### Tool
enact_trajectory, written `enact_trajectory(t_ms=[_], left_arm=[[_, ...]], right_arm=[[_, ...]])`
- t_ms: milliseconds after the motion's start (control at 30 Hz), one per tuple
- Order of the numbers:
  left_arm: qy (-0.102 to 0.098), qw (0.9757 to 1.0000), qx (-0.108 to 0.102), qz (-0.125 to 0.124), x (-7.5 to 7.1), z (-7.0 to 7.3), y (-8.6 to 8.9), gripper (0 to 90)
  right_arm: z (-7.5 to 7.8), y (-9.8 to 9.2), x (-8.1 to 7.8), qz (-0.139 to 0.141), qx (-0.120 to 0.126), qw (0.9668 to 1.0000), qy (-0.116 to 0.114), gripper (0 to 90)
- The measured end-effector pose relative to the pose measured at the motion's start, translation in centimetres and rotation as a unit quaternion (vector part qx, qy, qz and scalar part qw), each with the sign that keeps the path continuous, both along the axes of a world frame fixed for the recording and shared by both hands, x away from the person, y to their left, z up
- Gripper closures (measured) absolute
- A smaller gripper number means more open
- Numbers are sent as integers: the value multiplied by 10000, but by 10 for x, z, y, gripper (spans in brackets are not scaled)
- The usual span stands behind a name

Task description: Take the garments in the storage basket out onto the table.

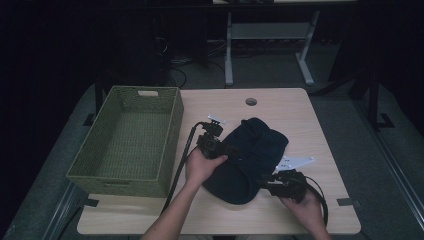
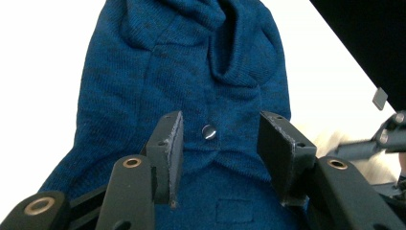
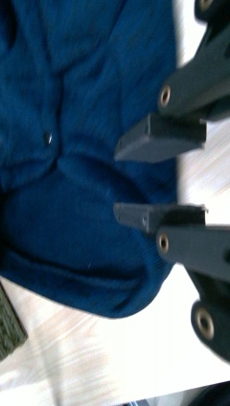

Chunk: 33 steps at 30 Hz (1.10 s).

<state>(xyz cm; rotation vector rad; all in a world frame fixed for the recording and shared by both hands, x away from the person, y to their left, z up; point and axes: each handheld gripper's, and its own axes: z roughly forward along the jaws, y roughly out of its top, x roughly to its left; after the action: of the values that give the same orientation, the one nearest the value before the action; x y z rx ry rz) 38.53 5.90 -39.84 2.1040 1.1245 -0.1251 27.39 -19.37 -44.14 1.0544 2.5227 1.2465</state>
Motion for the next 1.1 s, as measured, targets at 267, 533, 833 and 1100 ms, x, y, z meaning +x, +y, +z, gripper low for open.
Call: enact_trajectory(t_ms=[267, 533, 833, 1100], left_arm=[[-16, 10000, 42, 32, 0, -2, 4, 506], [47, 9999, 50, 123, 3, -8, 10, 501], [198, 9996, 136, 156, 5, -21, 7, 503], [359, 9986, 397, -34, 2, -40, 2, 508]], right_arm=[[-8, 28, 8, 321, 55, 9991, 267, 771], [-20, 38, 8, 544, -217, 9963, 632, 776], [-22, 26, 4, 705, -247, 9944, 745, 793], [-21, 7, -3, 843, -306, 9926, 823, 795]])
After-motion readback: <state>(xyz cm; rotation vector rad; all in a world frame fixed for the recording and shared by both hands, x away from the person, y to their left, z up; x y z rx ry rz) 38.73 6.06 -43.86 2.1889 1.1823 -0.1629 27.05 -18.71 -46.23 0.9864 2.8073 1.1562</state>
